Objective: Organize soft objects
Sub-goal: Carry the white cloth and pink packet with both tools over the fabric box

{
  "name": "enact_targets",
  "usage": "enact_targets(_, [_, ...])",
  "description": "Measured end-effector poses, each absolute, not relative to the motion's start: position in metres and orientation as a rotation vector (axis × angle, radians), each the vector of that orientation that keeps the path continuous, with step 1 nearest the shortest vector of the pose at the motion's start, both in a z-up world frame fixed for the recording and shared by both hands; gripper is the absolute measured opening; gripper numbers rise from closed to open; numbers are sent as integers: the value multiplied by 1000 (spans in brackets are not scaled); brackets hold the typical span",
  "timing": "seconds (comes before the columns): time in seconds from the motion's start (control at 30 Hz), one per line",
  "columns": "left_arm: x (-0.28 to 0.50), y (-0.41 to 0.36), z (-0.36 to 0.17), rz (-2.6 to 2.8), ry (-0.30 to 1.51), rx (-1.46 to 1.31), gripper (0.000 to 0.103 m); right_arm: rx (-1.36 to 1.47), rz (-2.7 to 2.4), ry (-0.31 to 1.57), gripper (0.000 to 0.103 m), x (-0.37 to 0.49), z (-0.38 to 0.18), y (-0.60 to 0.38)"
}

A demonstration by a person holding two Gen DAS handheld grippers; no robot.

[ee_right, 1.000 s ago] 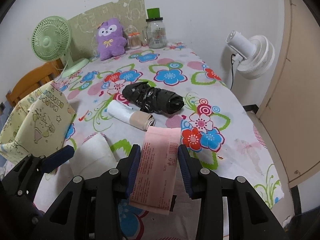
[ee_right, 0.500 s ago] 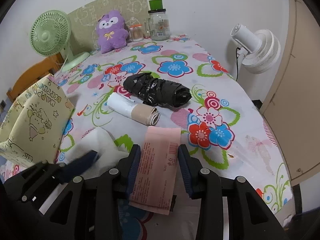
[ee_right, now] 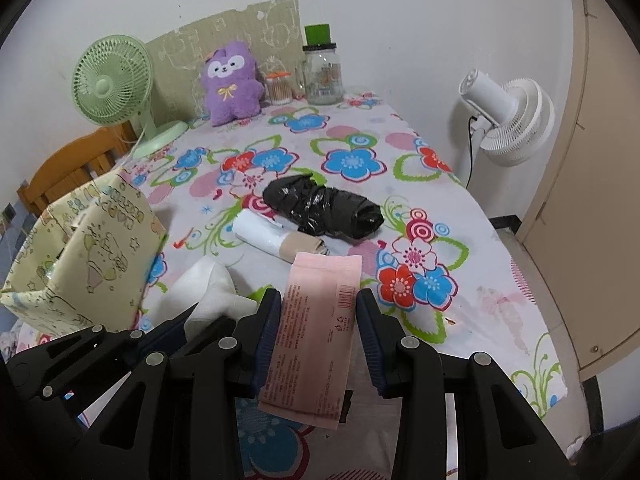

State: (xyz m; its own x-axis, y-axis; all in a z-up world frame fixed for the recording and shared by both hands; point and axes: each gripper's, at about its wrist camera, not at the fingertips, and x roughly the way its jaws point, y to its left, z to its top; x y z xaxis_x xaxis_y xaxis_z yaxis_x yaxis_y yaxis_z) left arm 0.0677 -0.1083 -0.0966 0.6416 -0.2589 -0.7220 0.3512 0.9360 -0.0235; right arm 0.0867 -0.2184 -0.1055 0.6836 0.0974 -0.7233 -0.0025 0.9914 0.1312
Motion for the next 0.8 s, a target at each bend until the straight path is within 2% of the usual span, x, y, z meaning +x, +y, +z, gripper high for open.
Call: enact_targets(0.8, [40,-95,-24,-337,669,125,8,104,62,677,42,58,-28,-207])
